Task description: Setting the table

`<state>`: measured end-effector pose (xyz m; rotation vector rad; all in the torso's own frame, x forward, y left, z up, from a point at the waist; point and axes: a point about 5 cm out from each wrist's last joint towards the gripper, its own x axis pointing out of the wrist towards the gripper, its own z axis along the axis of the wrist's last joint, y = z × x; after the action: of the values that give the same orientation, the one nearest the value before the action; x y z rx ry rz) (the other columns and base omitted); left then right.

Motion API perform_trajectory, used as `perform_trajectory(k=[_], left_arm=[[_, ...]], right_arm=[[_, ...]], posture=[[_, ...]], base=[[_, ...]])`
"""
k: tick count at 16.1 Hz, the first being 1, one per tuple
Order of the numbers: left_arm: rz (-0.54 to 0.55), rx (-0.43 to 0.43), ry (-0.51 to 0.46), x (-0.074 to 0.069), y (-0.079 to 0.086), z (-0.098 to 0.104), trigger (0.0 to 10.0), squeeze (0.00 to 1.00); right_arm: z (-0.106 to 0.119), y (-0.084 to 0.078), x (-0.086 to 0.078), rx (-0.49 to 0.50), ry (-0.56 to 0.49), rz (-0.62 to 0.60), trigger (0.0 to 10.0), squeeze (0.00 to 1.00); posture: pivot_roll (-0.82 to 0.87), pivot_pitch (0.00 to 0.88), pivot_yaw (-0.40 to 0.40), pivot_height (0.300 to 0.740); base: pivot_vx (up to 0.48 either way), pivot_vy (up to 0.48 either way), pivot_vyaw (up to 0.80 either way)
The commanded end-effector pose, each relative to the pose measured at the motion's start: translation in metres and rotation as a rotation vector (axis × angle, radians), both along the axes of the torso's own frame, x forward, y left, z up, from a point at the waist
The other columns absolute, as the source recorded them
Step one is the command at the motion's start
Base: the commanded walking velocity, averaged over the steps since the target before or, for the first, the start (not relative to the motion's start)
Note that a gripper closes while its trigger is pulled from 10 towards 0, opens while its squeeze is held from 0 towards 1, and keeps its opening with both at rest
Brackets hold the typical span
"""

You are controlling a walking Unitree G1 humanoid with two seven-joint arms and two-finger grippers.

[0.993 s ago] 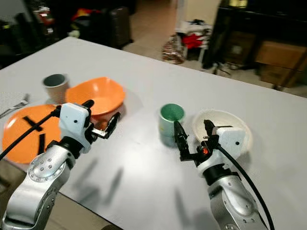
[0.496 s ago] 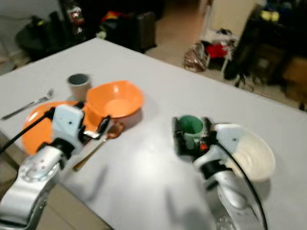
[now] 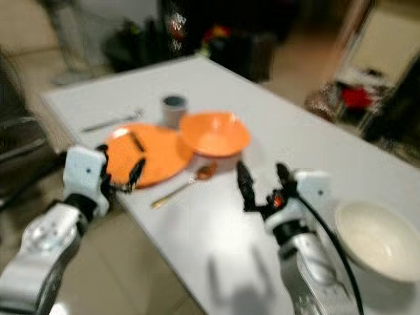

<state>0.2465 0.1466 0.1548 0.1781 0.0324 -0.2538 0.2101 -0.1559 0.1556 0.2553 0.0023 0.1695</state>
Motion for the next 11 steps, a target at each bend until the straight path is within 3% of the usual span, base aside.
perform_trajectory(k=[1,2,3,4,11], left_arm=[[-0.006,0.002,0.0,-0.0003,-0.0005,0.0011,10.0,0.0],[-0.004,0.001,0.003,-0.0005,0.0001,0.0009,10.0,0.0],[-0.003,0.002,0.004,-0.0005,0.0005,0.0009,10.0,0.0],[-0.002,0.002,0.005,-0.0007,0.0009,0.0008,10.0,0.0],[-0.005,0.011,0.004,0.0002,0.002,0.0017,10.0,0.0]], right_arm=[[-0.0031,-0.0037,0.0016,0.001,0.014,-0.024,10.0,1.0],[-0.0048,-0.0046,0.0024,-0.007,0.022,-0.028,10.0,1.0],[-0.0058,-0.0053,0.0028,-0.009,0.027,-0.035,10.0,0.81],[-0.0069,-0.0058,0.003,-0.011,0.034,-0.045,10.0,0.0],[-0.012,-0.0063,0.0034,-0.017,0.058,-0.066,10.0,0.0]], posture=[[0.05,0.0,-0.041,0.74],[0.05,0.0,-0.043,0.74],[0.05,0.0,-0.043,0.74],[0.05,0.0,-0.043,0.74],[0.05,0.0,-0.041,0.74]], base=[[0.0,0.304,0.0],[0.0,0.304,0.0],[0.0,0.3,0.0],[0.0,0.3,0.0],[0.0,0.304,0.0]])
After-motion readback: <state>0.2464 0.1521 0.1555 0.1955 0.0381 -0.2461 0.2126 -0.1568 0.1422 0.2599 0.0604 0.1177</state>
